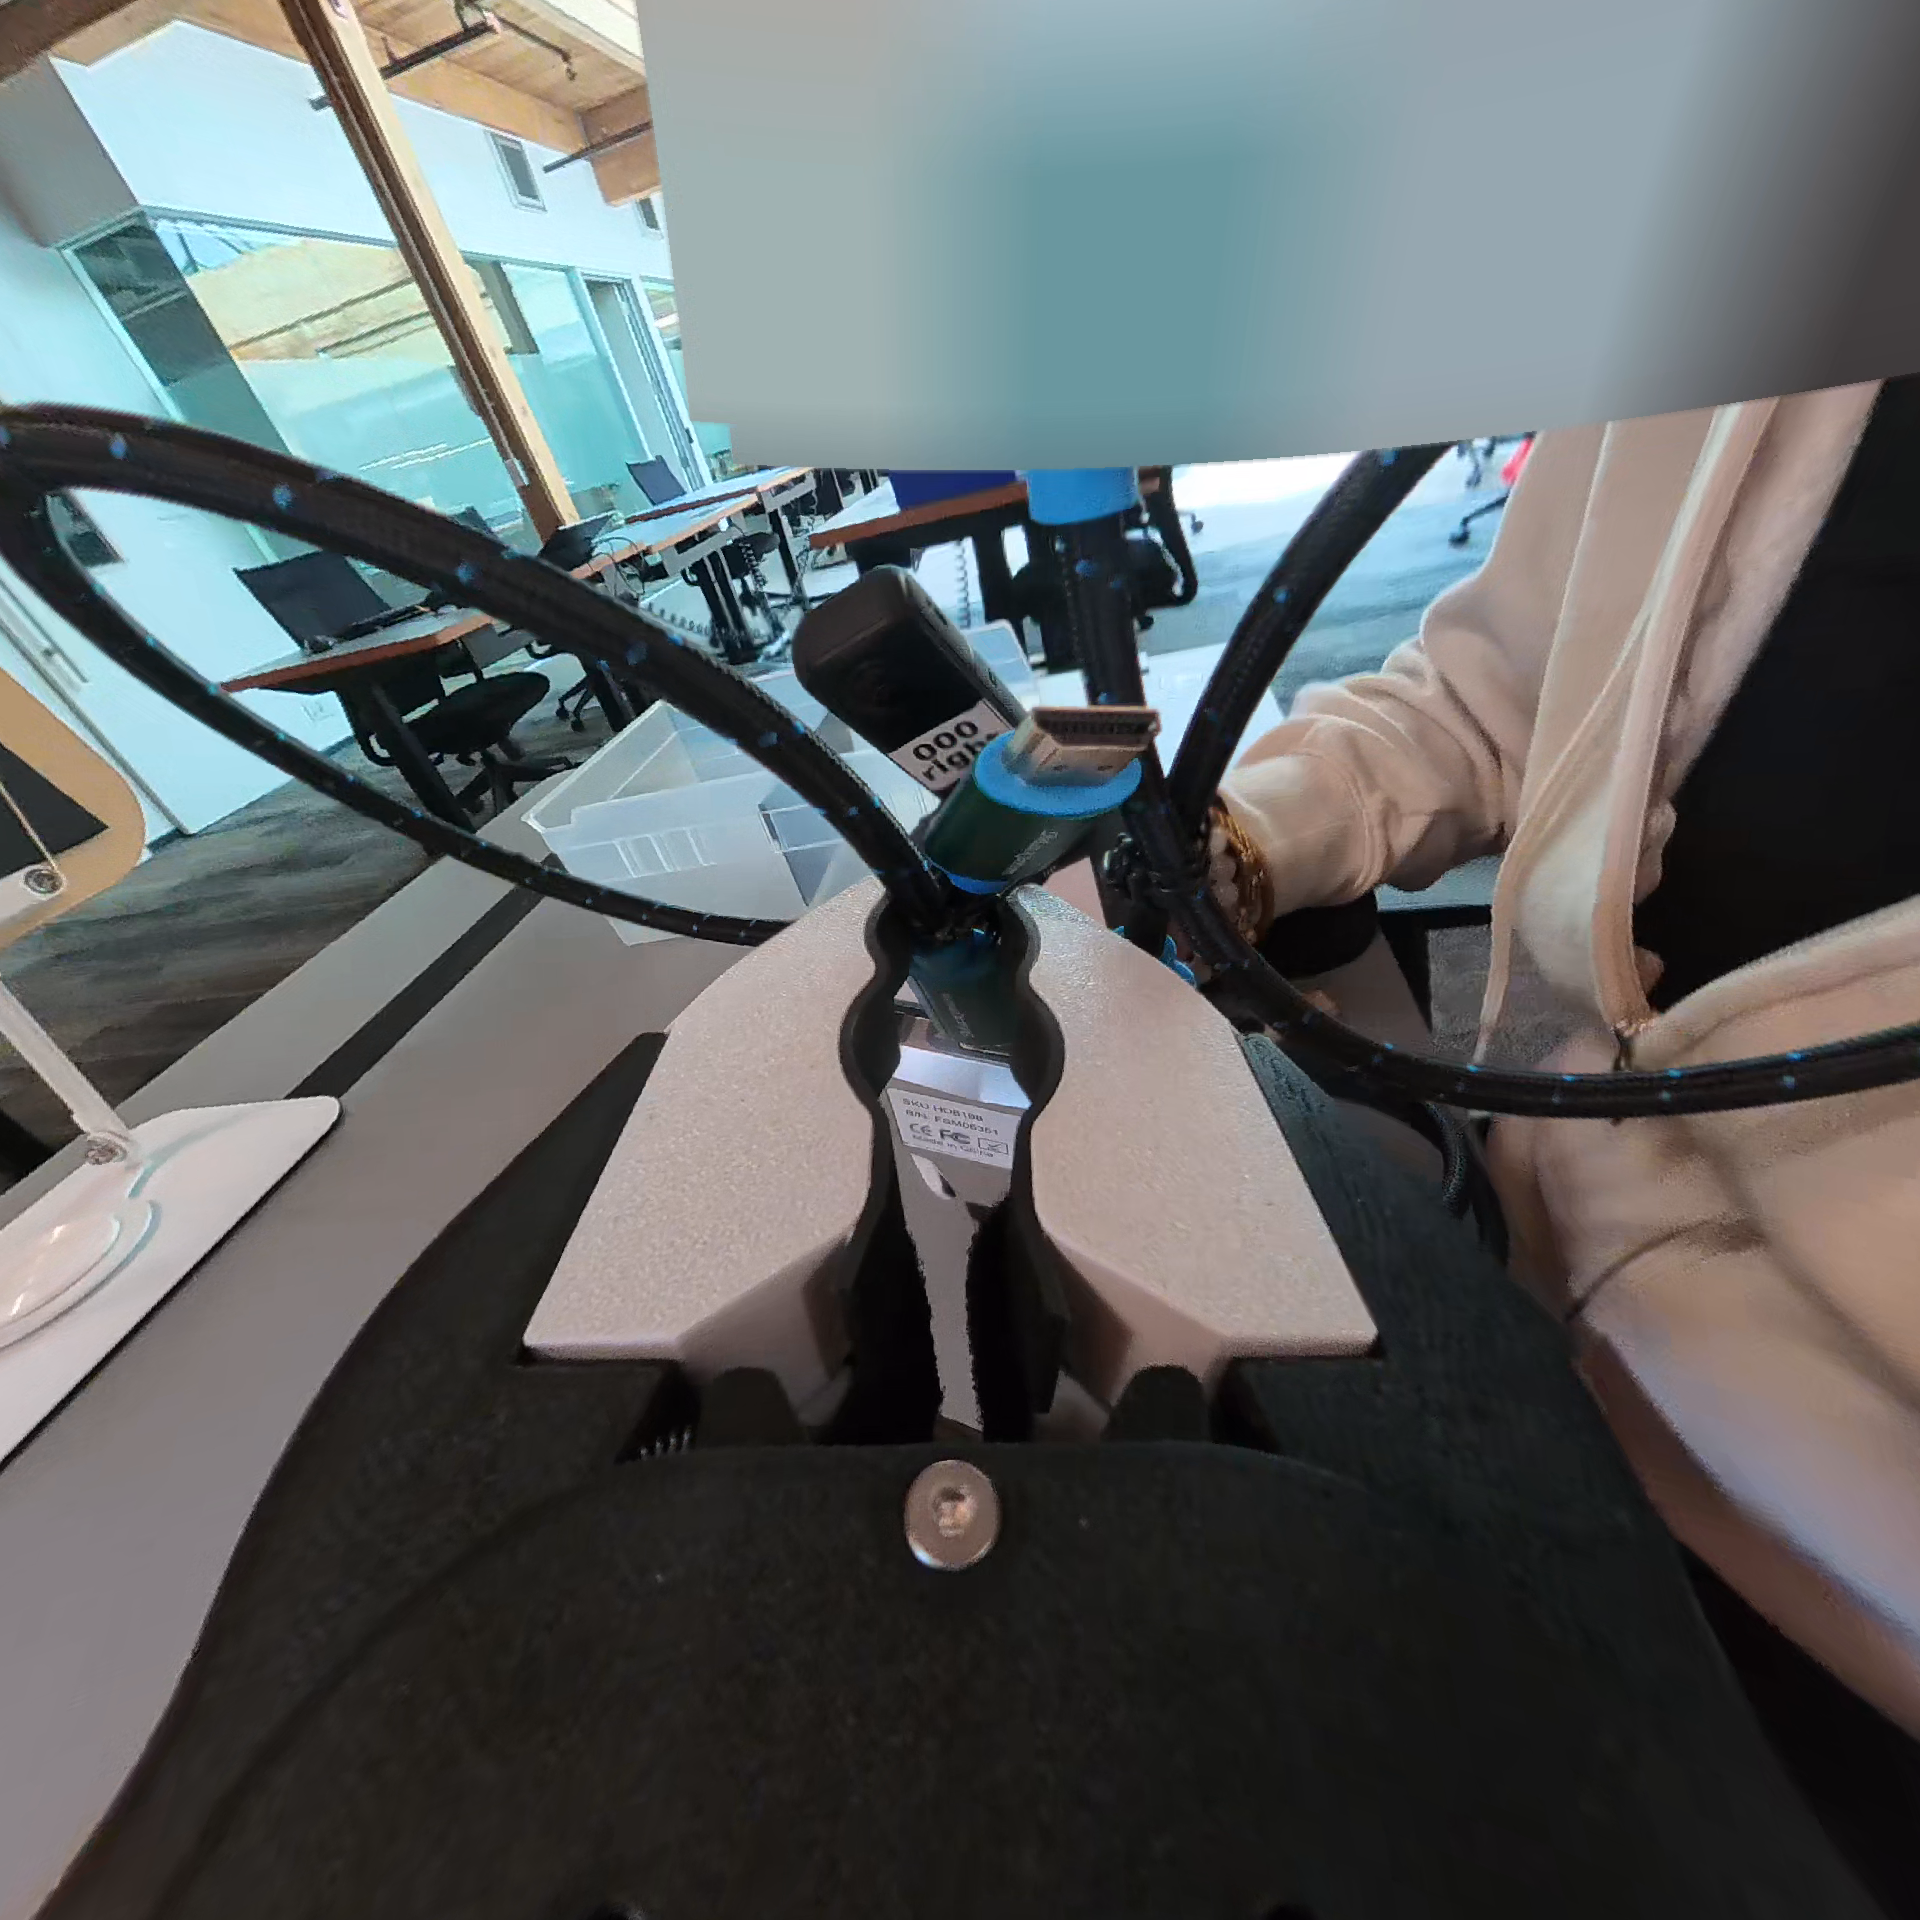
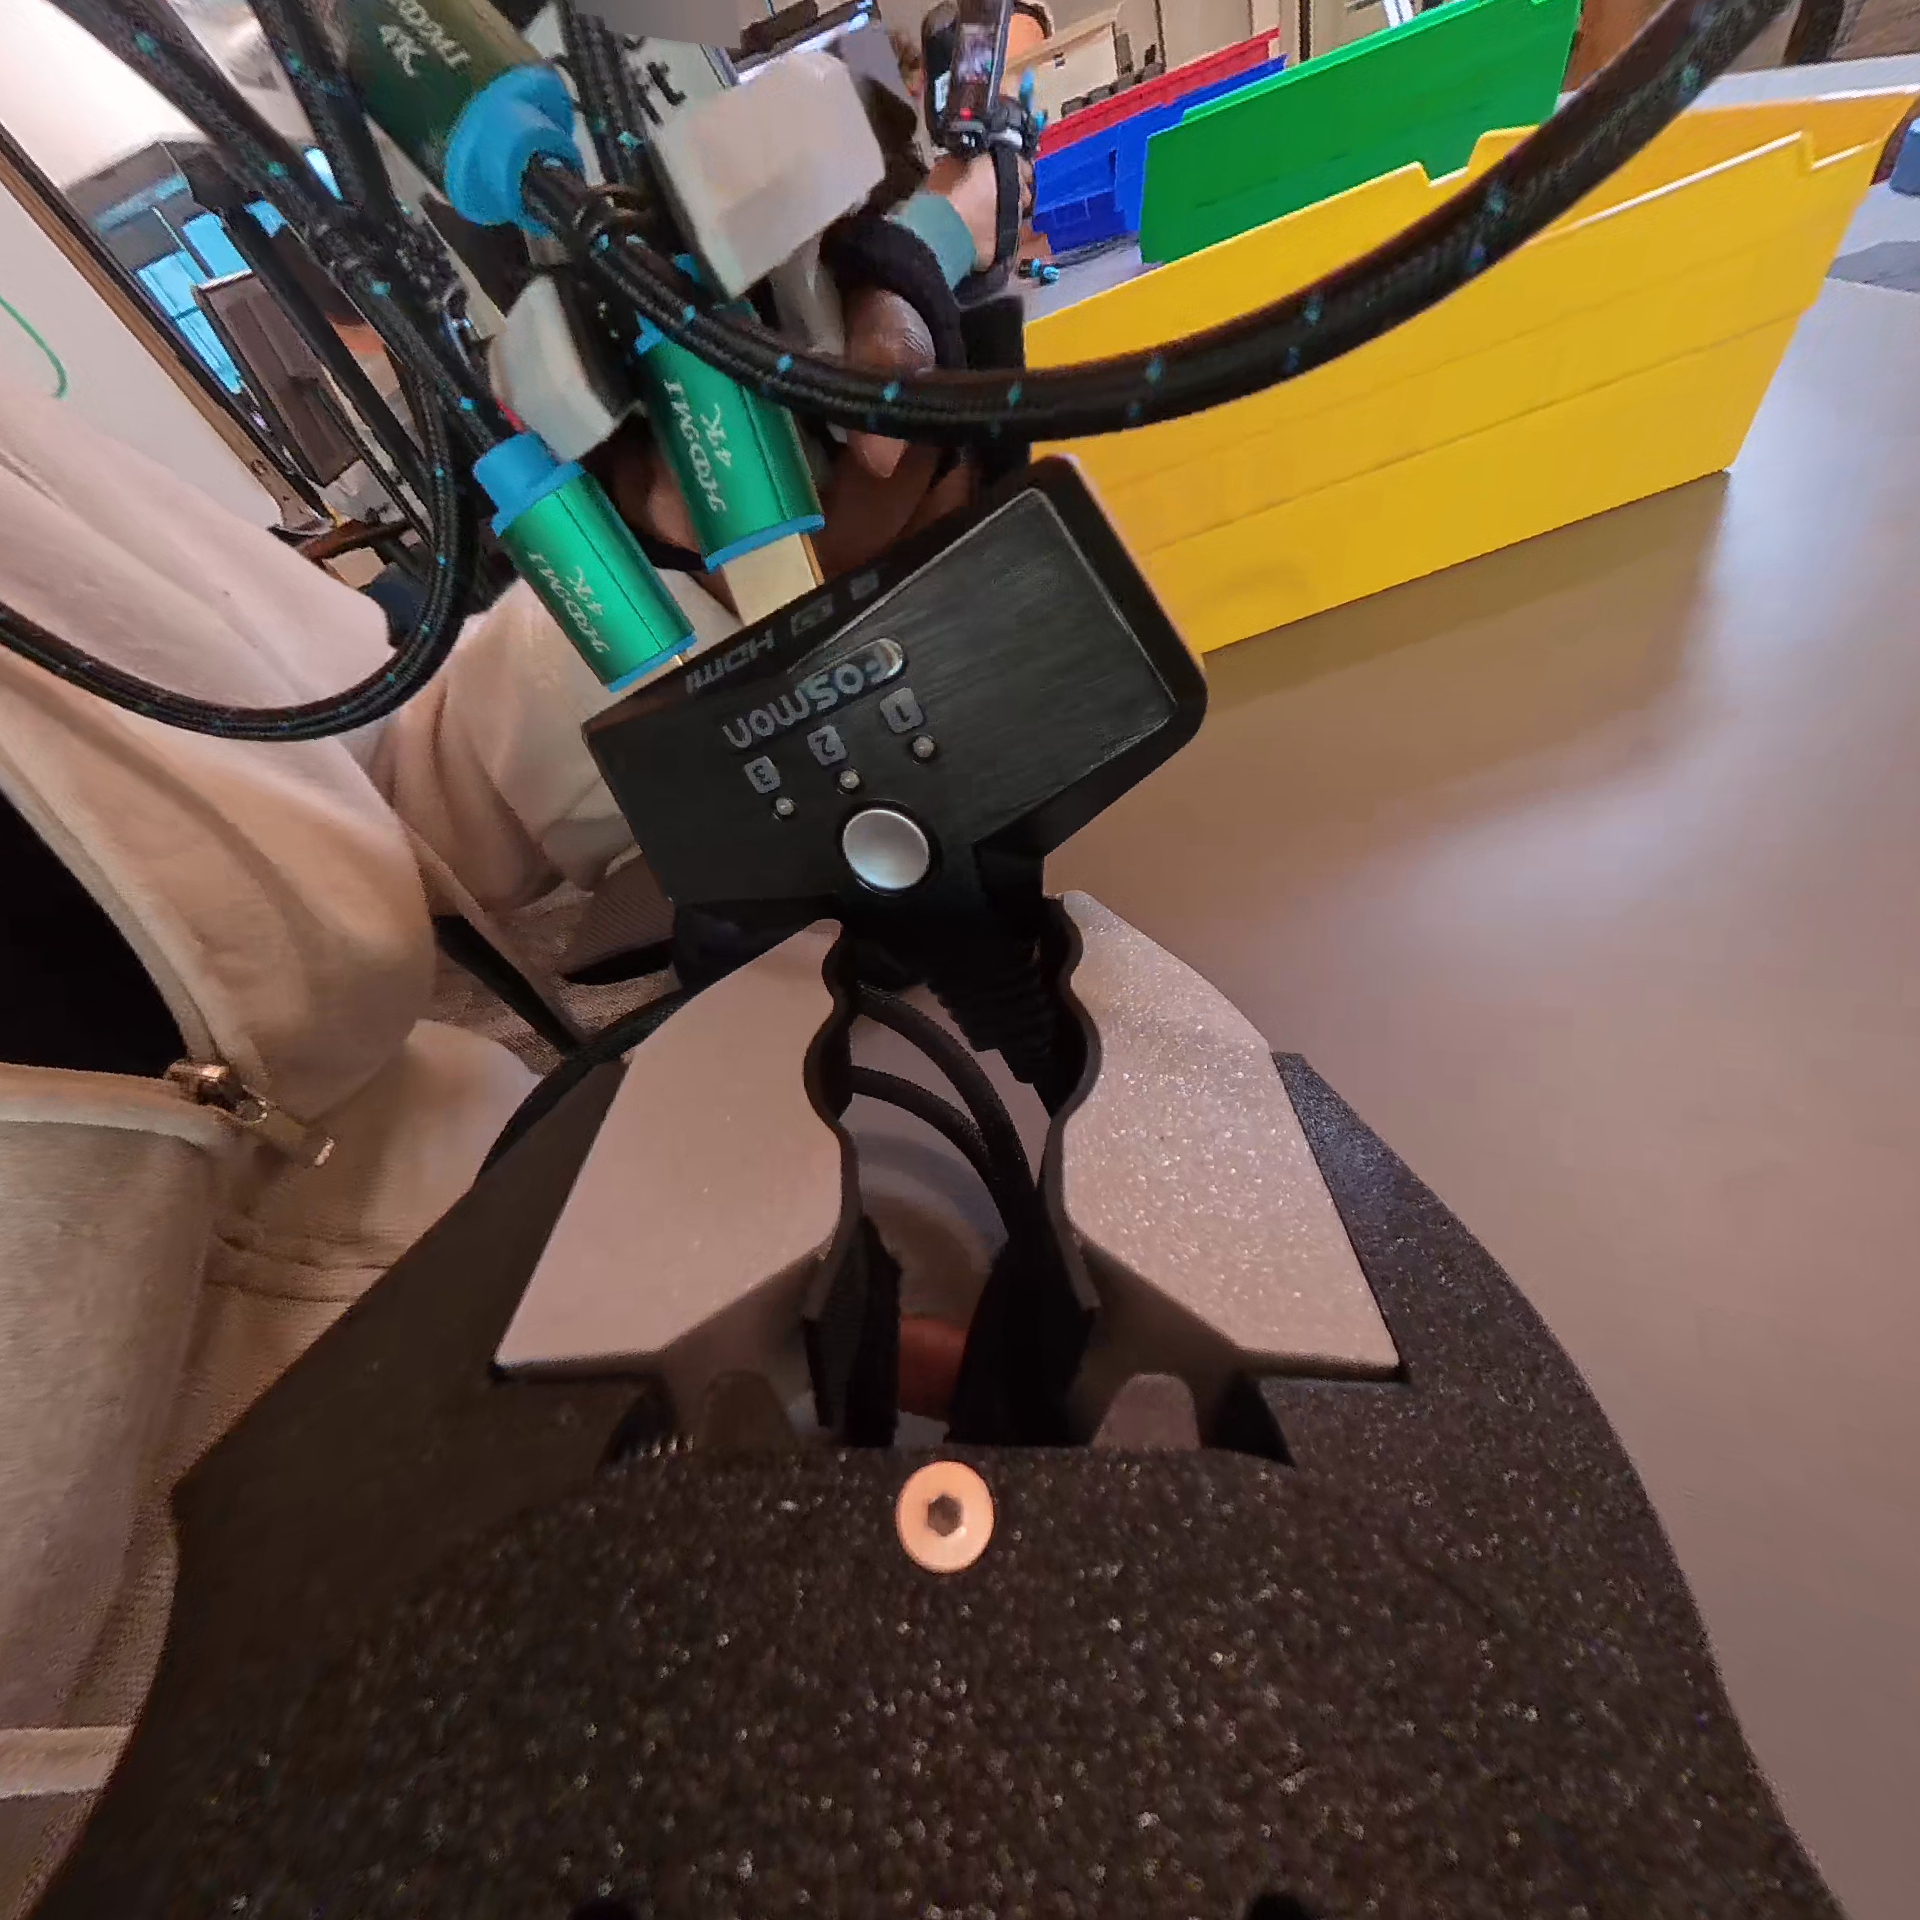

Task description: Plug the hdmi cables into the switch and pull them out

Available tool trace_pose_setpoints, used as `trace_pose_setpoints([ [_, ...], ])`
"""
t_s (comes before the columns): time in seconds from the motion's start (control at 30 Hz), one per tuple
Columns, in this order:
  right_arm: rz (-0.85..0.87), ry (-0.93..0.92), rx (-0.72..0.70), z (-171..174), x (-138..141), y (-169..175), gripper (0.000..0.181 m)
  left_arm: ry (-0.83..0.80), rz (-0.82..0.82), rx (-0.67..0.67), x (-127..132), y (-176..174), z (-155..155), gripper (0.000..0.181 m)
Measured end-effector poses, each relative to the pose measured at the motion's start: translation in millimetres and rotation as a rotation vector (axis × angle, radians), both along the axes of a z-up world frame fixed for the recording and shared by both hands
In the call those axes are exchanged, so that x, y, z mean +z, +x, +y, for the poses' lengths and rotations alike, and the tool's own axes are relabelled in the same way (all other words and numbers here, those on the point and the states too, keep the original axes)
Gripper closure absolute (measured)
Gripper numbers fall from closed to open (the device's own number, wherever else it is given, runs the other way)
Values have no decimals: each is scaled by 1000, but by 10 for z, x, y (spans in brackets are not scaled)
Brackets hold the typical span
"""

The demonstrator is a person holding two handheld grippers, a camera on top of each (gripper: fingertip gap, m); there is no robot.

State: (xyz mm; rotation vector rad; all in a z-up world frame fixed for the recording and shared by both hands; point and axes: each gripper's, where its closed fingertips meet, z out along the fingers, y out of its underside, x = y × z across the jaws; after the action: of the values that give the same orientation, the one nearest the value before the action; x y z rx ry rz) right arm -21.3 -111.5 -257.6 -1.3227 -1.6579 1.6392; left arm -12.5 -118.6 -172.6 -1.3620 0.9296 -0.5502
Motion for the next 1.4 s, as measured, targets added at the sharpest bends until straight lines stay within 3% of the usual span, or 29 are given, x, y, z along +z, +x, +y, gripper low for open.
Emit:
trace_pose_setpoints([
  [0.23,-89,170,-54,75,-190,-69,147,-37,138,40,-215,-119,49,163],
  [0.4,-107,371,-60,80,-275,-113,145,8,51,106,-277,-205,-18,163],
  [0.53,-104,636,-74,77,-401,-181,130,39,13,161,-370,-265,-37,163],
  [0.63,-73,786,-110,164,-403,-230,143,66,-21,170,-376,-264,-68,164],
  [0.83,-29,376,-36,19,-279,-203,145,160,-88,264,-244,-306,-83,162],
  [0.93,-38,301,-34,12,-266,-204,147,156,-54,256,-250,-295,-101,162],
  [1.1,-10,80,-31,-38,-133,-253,147,232,-222,326,3,-236,25,163],
  [1.27,26,-6,-23,52,-41,-186,148,247,-135,324,88,-241,119,163],
  [1.37,45,-212,99,-105,92,-142,154,357,95,480,-34,-399,216,166],
  [1.4,39,-254,119,-131,109,-138,154,341,30,397,-10,-317,153,167],
])
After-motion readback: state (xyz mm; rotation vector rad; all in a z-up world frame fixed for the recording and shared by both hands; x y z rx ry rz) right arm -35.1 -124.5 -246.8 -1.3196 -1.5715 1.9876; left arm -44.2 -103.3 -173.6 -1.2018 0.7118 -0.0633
